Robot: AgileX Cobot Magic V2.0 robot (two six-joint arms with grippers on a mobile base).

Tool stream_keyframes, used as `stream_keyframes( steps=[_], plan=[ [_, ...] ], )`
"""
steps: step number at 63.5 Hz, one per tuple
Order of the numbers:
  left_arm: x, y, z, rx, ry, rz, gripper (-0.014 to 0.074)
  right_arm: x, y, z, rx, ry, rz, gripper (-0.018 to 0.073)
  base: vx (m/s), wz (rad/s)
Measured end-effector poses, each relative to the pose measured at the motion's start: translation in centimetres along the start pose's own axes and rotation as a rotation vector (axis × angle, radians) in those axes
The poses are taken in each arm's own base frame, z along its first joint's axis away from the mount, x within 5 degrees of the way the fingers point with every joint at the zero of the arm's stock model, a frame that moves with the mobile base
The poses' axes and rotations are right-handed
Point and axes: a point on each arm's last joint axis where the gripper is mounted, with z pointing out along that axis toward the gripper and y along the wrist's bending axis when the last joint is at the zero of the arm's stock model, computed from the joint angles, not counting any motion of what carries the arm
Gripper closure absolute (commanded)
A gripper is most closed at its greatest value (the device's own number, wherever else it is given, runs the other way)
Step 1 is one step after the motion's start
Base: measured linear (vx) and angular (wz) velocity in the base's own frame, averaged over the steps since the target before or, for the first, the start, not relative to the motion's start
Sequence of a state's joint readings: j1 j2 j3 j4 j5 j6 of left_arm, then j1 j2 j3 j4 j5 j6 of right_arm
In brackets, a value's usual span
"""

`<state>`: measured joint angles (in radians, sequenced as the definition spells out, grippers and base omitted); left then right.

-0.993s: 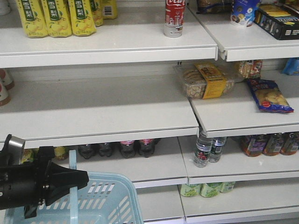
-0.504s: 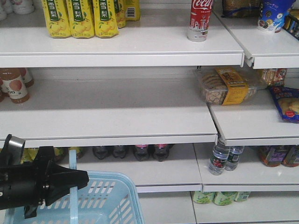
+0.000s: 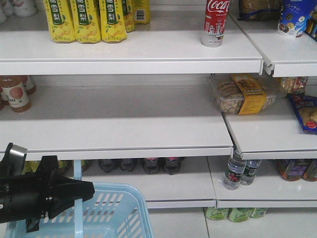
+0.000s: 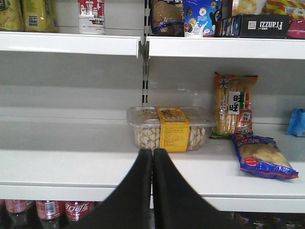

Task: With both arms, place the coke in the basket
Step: 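Drive up to the shelf with the red Coca-Cola bottle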

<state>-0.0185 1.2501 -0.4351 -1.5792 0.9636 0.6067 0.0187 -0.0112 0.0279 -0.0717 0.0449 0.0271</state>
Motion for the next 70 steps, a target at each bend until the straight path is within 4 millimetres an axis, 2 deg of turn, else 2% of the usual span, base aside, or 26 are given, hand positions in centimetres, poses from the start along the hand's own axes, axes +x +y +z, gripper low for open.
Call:
stream_keyframes(
  steps=[70],
  plan=[
    [0.0, 0.0, 0.0, 0.0, 0.0, 0.0, 0.0603, 0.0, 0.0, 0.0, 0.0, 0.0, 0.0, 0.0569, 0.05, 0.02]
  ],
)
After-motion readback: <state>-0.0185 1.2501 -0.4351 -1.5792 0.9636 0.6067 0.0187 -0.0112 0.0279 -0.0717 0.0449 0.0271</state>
